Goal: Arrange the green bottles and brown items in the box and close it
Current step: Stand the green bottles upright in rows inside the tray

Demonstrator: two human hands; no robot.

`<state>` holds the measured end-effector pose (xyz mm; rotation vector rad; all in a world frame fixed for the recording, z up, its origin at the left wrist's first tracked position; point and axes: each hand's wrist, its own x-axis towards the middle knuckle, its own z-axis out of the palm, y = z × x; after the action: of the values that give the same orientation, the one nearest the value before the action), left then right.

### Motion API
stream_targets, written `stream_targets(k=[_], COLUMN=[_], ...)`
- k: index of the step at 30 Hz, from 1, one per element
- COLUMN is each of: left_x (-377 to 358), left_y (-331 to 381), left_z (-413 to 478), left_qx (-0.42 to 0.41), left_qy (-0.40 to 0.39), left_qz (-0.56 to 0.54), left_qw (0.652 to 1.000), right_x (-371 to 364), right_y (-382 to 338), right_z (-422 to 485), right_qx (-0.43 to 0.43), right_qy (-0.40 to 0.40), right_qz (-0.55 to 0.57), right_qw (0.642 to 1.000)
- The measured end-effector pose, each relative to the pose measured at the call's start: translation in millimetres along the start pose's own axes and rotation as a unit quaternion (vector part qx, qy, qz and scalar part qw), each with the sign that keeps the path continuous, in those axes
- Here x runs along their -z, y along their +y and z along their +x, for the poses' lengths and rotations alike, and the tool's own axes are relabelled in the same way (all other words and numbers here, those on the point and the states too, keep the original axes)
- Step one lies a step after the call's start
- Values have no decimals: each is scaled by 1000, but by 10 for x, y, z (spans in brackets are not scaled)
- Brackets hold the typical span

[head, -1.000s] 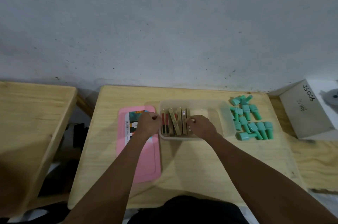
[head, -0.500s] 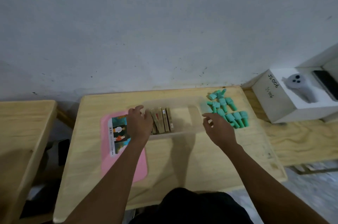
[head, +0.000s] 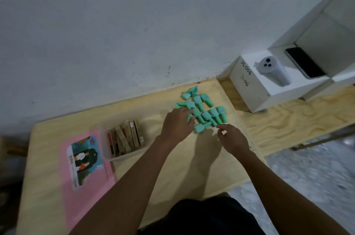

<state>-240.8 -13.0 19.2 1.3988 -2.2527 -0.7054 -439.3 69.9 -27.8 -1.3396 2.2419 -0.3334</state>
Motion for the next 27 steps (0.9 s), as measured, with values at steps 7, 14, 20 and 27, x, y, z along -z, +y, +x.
stream_targets(k=[7, 14, 20, 27], left_x=[-321, -573, -659, -624], left_y=[-46, -18, 4, 19], left_z=[535, 705, 802, 876], left_qx=[58, 135, 172, 213], left_qy=[-116, -131, -143, -159], left_qz=[247, 300, 338, 288], left_qw=[960, 935, 914, 920], right_x=[41, -5, 108, 277], right_y=[-99, -151, -19, 28], right_z=[396, 672, 789, 749], right_qx=[151, 227, 196, 110], right_qy=[-98, -115, -185, -141], right_qz=[-135, -212, -99, 108], right_qw=[974, 944, 958, 978])
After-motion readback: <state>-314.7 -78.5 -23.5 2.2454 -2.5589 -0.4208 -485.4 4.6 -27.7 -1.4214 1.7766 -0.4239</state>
